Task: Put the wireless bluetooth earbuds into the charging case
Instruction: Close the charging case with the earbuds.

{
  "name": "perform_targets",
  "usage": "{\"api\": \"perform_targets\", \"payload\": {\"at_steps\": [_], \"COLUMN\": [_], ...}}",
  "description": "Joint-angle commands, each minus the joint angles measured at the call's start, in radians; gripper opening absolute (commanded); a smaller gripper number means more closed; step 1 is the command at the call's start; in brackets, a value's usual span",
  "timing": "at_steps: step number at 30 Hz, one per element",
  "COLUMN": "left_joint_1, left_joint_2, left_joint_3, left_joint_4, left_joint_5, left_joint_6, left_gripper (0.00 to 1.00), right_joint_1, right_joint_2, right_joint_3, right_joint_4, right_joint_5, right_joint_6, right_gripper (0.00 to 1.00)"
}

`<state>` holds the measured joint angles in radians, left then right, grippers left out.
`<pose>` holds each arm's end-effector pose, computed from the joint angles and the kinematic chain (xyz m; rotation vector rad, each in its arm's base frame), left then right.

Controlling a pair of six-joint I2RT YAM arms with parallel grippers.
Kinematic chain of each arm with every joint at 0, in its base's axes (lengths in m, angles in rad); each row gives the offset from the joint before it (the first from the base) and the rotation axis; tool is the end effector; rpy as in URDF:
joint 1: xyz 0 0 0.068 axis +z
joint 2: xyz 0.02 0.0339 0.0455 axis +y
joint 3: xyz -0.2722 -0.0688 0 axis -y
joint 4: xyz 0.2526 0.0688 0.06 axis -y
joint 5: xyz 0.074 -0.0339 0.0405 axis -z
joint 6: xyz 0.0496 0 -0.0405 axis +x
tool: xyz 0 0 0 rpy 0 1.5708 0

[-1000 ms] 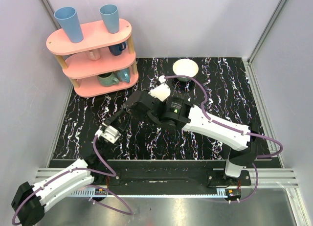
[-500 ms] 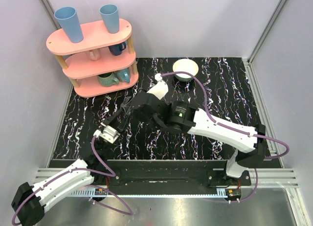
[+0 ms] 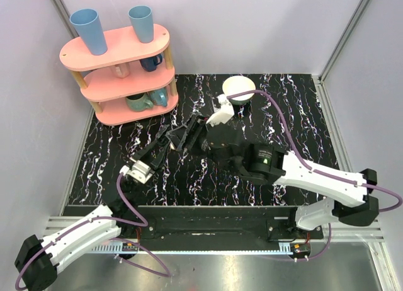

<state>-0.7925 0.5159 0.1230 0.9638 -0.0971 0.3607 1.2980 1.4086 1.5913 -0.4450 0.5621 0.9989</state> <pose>0.1041 -0.0987 0.2732 0.4727 0.8909 -0.3463 0.1132 0.3064 0.4570 0.1324 1.9345 1.1003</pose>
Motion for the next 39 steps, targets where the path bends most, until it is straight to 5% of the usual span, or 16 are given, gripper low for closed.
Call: {"api": "perform_targets", "payload": {"at_steps": [1,5,10,26,39], "left_joint_1": [-0.004,-0.004,-0.005,-0.005,-0.004], "left_joint_2": [-0.027,-0.057,-0.106,-0.152,-0.154], "left_joint_3": [0.059,0.082,0.107,0.196,0.224], "left_joint_4": [-0.029,-0.089,-0.158,-0.352,-0.362], "left_joint_5": [-0.006,0.033,0.079,0.319,0.387], "left_joint_6": [-0.066,-0.112,-0.158,-0.270,-0.301], "left_gripper": [0.00,0.00,0.00,0.00,0.00], "right_joint_1": [0.004,0.004,-0.038,-0.261,-0.264], "right_joint_2": [-0.137,-0.210,-0.166,-0.079,0.033], "right_joint_3": [-0.167,-0.208,-0.117,-0.028,0.098], "right_joint_4": [0.345,0.416,0.313,0.206,0.006], "right_joint_5": [-0.048,-0.027,-0.111,-0.688,-0.616], "right_joint_6": [-0.291,-0.515,-0.687,-0.710,-0.734], "right_gripper": [0.68,0.77,0.89,0.97,0.98]}}
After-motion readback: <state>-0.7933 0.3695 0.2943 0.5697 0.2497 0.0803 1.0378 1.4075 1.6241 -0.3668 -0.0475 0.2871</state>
